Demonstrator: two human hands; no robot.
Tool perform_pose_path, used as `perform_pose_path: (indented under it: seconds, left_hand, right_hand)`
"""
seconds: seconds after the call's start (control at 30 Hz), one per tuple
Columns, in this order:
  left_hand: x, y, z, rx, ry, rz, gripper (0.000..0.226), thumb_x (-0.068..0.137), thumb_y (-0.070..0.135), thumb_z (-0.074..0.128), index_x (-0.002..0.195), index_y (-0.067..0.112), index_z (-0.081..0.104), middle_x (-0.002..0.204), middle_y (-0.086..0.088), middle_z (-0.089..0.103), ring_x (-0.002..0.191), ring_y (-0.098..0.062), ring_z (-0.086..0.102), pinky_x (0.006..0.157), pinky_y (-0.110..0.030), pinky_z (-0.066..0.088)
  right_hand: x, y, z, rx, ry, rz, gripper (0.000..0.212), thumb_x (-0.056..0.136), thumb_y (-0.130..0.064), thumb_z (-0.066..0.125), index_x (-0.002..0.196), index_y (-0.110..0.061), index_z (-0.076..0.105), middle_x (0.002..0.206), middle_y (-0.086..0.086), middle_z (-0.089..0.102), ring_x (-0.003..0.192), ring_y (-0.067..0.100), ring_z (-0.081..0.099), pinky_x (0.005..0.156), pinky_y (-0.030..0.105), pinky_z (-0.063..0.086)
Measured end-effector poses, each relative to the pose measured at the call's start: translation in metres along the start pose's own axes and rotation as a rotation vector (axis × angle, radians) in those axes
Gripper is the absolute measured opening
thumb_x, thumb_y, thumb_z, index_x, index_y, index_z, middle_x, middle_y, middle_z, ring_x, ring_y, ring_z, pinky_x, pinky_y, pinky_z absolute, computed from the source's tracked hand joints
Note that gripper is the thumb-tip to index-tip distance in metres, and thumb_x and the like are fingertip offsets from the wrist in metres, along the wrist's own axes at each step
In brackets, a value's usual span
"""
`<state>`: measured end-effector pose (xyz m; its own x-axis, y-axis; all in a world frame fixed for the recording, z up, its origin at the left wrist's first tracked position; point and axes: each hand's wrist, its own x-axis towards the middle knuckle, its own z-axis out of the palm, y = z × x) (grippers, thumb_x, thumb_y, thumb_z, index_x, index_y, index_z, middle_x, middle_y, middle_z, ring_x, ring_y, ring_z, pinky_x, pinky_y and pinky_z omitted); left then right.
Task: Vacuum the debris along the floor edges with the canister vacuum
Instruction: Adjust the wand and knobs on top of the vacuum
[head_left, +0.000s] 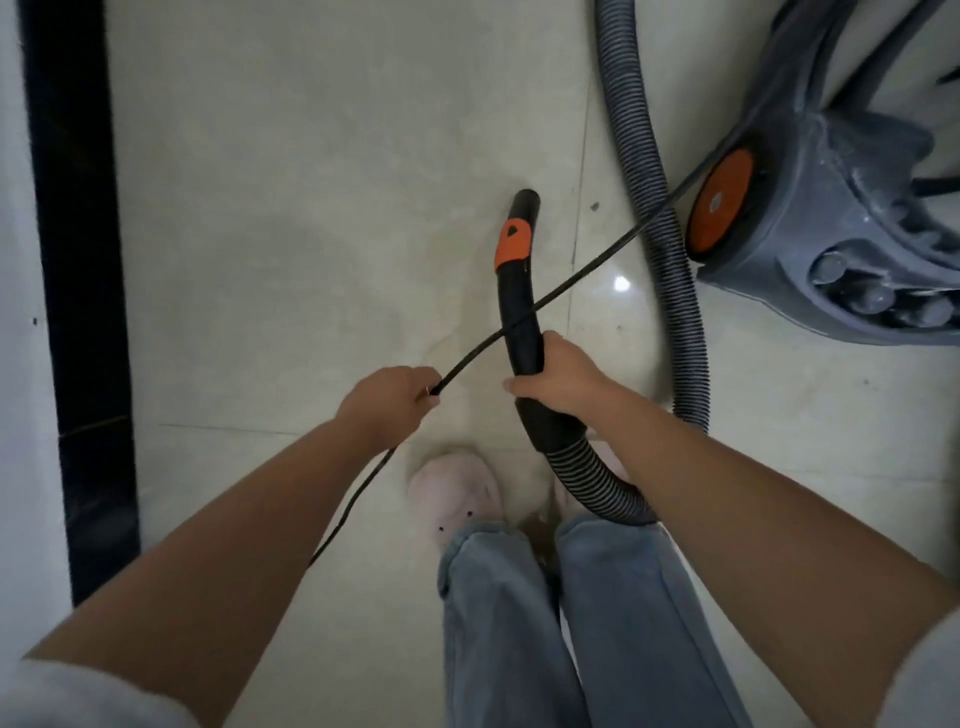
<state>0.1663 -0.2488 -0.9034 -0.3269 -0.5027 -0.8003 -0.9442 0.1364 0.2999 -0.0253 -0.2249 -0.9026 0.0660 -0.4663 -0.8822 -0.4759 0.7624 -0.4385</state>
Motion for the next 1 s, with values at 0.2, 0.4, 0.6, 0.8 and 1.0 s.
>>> perform_pose_path:
  seconds: [0.2,0.4,0.6,0.8,1.0]
  left_hand:
    - [-0.005,0.017,-0.016,-0.282,-0.060,-0.057,0.023,0.093,0.012,0.048,0.109,0.002,0.061,0.111,-0.012,0.063,0.106,-0.025,0.056,0.085,-0.025,0.038]
    - [-0.006,0.037,-0.080,-1.304,0.108,-0.382,0.035,0.094,0.009,0.048,0.128,0.003,0.050,0.115,-0.010,0.057,0.104,-0.020,0.053,0.087,-0.030,0.041]
    - [-0.006,0.056,-0.164,-1.502,0.242,-0.135,0.025,0.094,0.027,0.052,0.112,0.009,0.051,0.100,-0.001,0.061,0.093,-0.015,0.060,0.083,-0.030,0.046]
    - [-0.020,0.070,-0.199,-1.287,0.452,-0.149,0.015,0.092,0.017,0.056,0.104,0.008,0.053,0.091,0.000,0.059,0.091,-0.017,0.059,0.086,-0.033,0.050]
    - [-0.048,0.064,-0.246,-1.356,0.572,-0.167,0.017,0.096,0.021,0.050,0.108,0.009,0.048,0.090,0.002,0.057,0.086,-0.013,0.058,0.084,-0.032,0.049]
  right_hand:
    - [-0.021,-0.042,-0.020,0.156,-0.036,-0.056,0.060,0.078,-0.008,0.073,0.130,-0.010,0.041,0.110,0.001,0.052,0.101,0.019,0.052,0.083,0.029,0.044]
    - [-0.044,-0.060,-0.038,0.139,-0.061,-0.109,0.070,0.075,0.004,0.070,0.136,-0.017,0.041,0.116,0.004,0.055,0.104,0.019,0.053,0.085,0.029,0.043]
    - [-0.056,-0.084,-0.056,-0.093,-0.047,-0.253,0.071,0.077,0.000,0.070,0.138,-0.017,0.039,0.118,0.000,0.052,0.106,0.013,0.048,0.083,0.015,0.035]
    - [-0.083,-0.104,-0.095,-0.163,0.508,-0.330,0.023,0.084,-0.003,0.061,0.107,-0.001,0.062,0.103,0.013,0.064,0.099,0.026,0.059,0.085,0.031,0.044]
    - [-0.078,-0.127,-0.127,-0.764,0.380,-0.371,0.059,0.076,0.002,0.054,0.134,-0.005,0.045,0.140,0.015,0.043,0.131,0.036,0.036,0.108,0.055,0.027]
